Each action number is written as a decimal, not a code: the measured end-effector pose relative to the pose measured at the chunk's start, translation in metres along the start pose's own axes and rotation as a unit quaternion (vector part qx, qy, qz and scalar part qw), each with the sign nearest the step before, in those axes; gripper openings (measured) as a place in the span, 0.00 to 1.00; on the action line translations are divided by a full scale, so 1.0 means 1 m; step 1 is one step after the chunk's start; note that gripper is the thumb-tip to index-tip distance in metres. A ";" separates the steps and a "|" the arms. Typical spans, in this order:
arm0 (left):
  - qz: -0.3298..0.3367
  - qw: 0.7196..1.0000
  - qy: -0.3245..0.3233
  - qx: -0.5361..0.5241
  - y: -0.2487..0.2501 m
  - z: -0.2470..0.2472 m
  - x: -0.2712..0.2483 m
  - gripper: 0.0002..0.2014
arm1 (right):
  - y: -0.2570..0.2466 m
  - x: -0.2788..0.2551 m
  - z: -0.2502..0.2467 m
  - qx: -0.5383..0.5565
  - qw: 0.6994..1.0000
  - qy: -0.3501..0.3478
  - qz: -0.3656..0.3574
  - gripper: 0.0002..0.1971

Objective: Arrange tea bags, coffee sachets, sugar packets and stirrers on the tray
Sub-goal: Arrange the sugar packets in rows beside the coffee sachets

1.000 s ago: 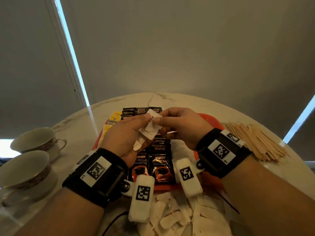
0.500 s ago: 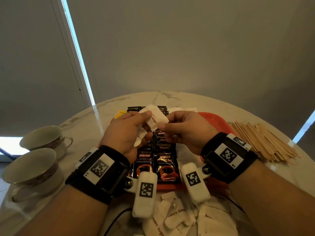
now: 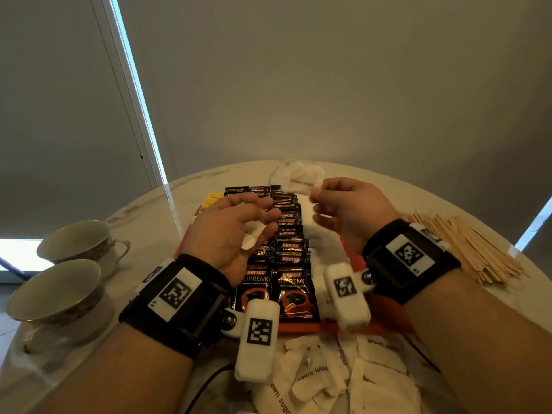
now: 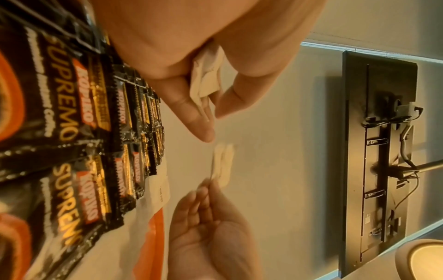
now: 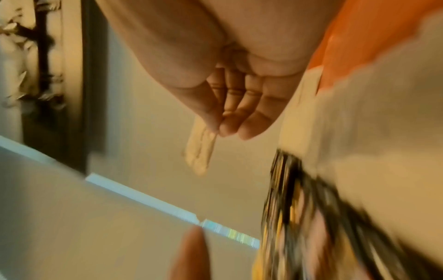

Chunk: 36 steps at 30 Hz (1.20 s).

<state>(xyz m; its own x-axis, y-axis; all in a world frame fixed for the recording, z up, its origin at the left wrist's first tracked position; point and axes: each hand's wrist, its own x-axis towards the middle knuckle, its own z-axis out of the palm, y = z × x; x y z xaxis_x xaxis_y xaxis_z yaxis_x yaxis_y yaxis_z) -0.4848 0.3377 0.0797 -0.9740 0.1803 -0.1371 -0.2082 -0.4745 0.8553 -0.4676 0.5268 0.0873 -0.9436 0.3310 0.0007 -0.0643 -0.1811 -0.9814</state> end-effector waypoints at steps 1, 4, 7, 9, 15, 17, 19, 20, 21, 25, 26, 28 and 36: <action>-0.004 1.000 0.004 -0.014 0.000 0.000 0.001 0.16 | -0.001 0.012 -0.010 0.003 0.999 0.043 0.011 0.07; -0.009 0.999 0.014 -0.039 -0.002 -0.001 0.007 0.25 | 0.002 0.054 -0.050 -0.076 0.985 0.141 0.061 0.08; -0.008 0.999 0.032 -0.036 -0.004 0.000 0.010 0.31 | 0.008 0.084 -0.085 -0.211 0.958 0.151 0.126 0.06; -0.005 0.998 0.039 -0.039 -0.003 0.000 0.010 0.33 | 0.008 0.090 -0.091 -0.278 0.937 0.146 0.155 0.04; -0.003 0.998 0.037 -0.048 -0.002 -0.001 0.009 0.32 | 0.003 0.092 -0.079 -0.377 0.900 0.112 0.187 0.07; -0.004 0.998 0.035 -0.045 -0.003 -0.002 0.010 0.31 | 0.000 0.092 -0.076 -0.405 0.888 0.099 0.191 0.08; -0.005 0.999 0.033 -0.042 -0.003 -0.002 0.010 0.31 | 0.000 0.095 -0.073 -0.413 0.885 0.095 0.191 0.08; -0.004 0.999 0.034 -0.040 -0.004 -0.002 0.010 0.31 | 0.000 0.097 -0.072 -0.412 0.886 0.094 0.193 0.09; -0.003 0.999 0.034 -0.038 -0.003 -0.002 0.010 0.30 | 0.001 0.099 -0.072 -0.411 0.885 0.093 0.196 0.09; -0.004 0.999 0.034 -0.038 -0.004 -0.002 0.010 0.31 | 0.001 0.099 -0.072 -0.414 0.884 0.090 0.196 0.12; -0.005 0.999 0.031 -0.035 -0.004 -0.003 0.011 0.31 | 0.002 0.099 -0.072 -0.407 0.889 0.096 0.189 0.12; -0.007 0.999 0.027 -0.031 -0.004 -0.002 0.011 0.31 | 0.003 0.098 -0.072 -0.374 0.903 0.097 0.189 0.12; -0.026 0.995 0.002 -0.096 -0.005 0.003 0.006 0.30 | 0.004 0.096 -0.058 -0.353 0.916 0.039 0.186 0.11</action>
<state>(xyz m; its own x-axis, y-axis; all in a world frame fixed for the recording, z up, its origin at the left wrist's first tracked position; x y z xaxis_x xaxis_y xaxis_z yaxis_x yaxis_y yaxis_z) -0.4894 0.3432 0.0763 -0.9616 0.2057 -0.1818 -0.2719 -0.6209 0.7352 -0.5394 0.6116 0.0720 -0.8299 0.4382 -0.3452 0.5086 0.3403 -0.7909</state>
